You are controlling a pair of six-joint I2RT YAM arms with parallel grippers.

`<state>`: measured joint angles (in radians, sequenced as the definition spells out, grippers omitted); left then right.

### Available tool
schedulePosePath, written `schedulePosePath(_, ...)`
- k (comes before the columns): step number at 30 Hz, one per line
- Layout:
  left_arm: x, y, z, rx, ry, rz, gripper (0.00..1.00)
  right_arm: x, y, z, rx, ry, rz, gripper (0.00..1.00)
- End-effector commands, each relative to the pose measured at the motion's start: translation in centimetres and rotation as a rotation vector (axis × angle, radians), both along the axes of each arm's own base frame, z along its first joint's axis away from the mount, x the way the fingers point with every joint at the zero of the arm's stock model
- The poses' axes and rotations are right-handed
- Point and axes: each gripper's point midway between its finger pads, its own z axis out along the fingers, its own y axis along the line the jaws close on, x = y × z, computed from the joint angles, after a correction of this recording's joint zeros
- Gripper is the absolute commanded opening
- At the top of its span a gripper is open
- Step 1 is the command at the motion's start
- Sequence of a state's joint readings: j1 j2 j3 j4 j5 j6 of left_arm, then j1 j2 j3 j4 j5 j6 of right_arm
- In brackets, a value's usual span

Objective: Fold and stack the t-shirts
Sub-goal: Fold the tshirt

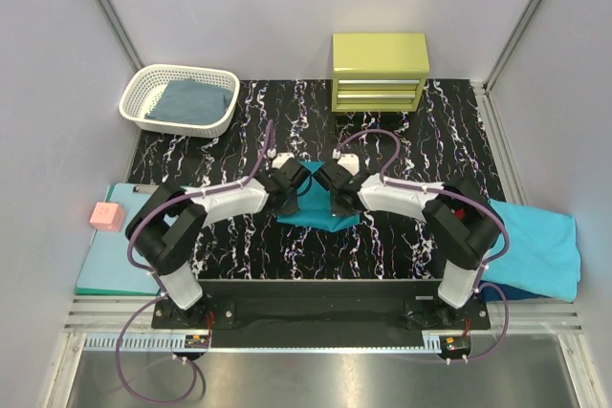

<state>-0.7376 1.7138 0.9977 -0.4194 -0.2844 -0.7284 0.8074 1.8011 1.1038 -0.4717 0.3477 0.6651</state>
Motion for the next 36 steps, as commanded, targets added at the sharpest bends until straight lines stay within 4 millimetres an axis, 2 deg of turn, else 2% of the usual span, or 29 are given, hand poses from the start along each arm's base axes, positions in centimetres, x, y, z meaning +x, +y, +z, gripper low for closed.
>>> schedulePosePath(1,-4.1,0.4,-1.0,0.015,0.073,-0.024,0.11,-2.8,-1.2,-0.4,-0.010,0.059,-0.024,0.00)
schedulePosePath(2,-4.9,0.9,-1.4,0.029,0.090,-0.021,0.11,-3.3,-1.6,-0.1,-0.009,0.063,-0.028,0.00)
schedulePosePath(7,-7.1,1.3,-0.5,0.011,0.087,-0.027,0.12,-5.7,-3.0,-0.1,0.000,0.088,-0.052,0.00)
schedulePosePath(10,-7.3,1.5,0.2,0.004,0.062,-0.027,0.20,-6.1,-3.3,0.2,0.002,0.080,-0.044,0.00)
schedulePosePath(11,-6.7,1.4,0.8,0.006,0.036,-0.023,0.29,-5.8,-3.2,0.5,0.000,0.068,-0.038,0.02)
schedulePosePath(12,-6.2,1.3,1.5,0.001,0.010,-0.023,0.35,-5.3,-3.1,1.0,-0.001,0.048,-0.036,0.17)
schedulePosePath(13,-5.7,1.2,2.2,0.010,-0.013,-0.040,0.39,-4.0,-2.6,2.4,-0.001,-0.006,-0.024,0.26)
schedulePosePath(14,-4.2,0.7,4.0,0.004,-0.074,-0.032,0.52,-3.1,-2.2,3.9,0.015,-0.052,-0.022,0.34)
schedulePosePath(15,-3.4,0.4,5.6,0.000,-0.117,-0.041,0.60,-2.2,-1.9,5.4,0.026,-0.094,-0.020,0.46)
schedulePosePath(16,-2.1,-0.4,7.8,-0.026,-0.171,-0.037,0.68,-0.6,-1.0,8.3,0.047,-0.169,0.001,0.49)
schedulePosePath(18,-0.2,-0.6,10.5,-0.037,-0.242,-0.040,0.86,0.8,0.2,11.0,0.072,-0.227,0.029,0.53)
schedulePosePath(19,1.1,-1.4,12.4,-0.073,-0.287,-0.038,0.89,1.7,1.2,13.0,0.089,-0.264,0.059,0.54)
schedulePosePath(20,1.7,-1.8,13.2,-0.090,-0.300,-0.044,0.89,2.3,1.6,13.2,0.082,-0.269,0.071,0.53)
schedulePosePath(22,3.4,-2.3,14.0,-0.106,-0.329,-0.044,0.78,3.1,2.4,13.8,0.078,-0.282,0.091,0.48)
schedulePosePath(23,3.7,-2.4,13.9,-0.112,-0.323,-0.045,0.73,3.4,2.6,12.7,0.059,-0.262,0.098,0.45)
schedulePosePath(24,4.3,-2.3,13.1,-0.104,-0.305,-0.036,0.57,3.5,2.8,12.2,0.053,-0.252,0.101,0.42)
schedulePosePath(25,4.7,-2.6,13.0,-0.109,-0.300,-0.034,0.48,3.6,2.9,11.0,0.039,-0.228,0.099,0.34)
schedulePosePath(26,4.8,-2.8,12.5,-0.109,-0.286,-0.036,0.38,3.6,3.0,10.5,0.037,-0.217,0.098,0.30)
schedulePosePath(27,4.9,-2.8,11.2,-0.090,-0.263,-0.034,0.31,3.6,3.1,9.9,0.035,-0.208,0.092,0.26)
schedulePosePath(28,4.9,-3.0,10.6,-0.093,-0.246,-0.035,0.16,3.5,3.1,8.7,0.027,-0.189,0.092,0.21)
schedulePosePath(31,4.6,-3.2,8.1,-0.079,-0.191,-0.032,0.02,3.1,2.9,6.7,0.010,-0.158,0.088,0.15)
schedulePosePath(36,4.1,-3.4,5.3,-0.069,-0.140,-0.030,0.00,2.6,2.2,4.5,-0.021,-0.123,0.083,0.12)
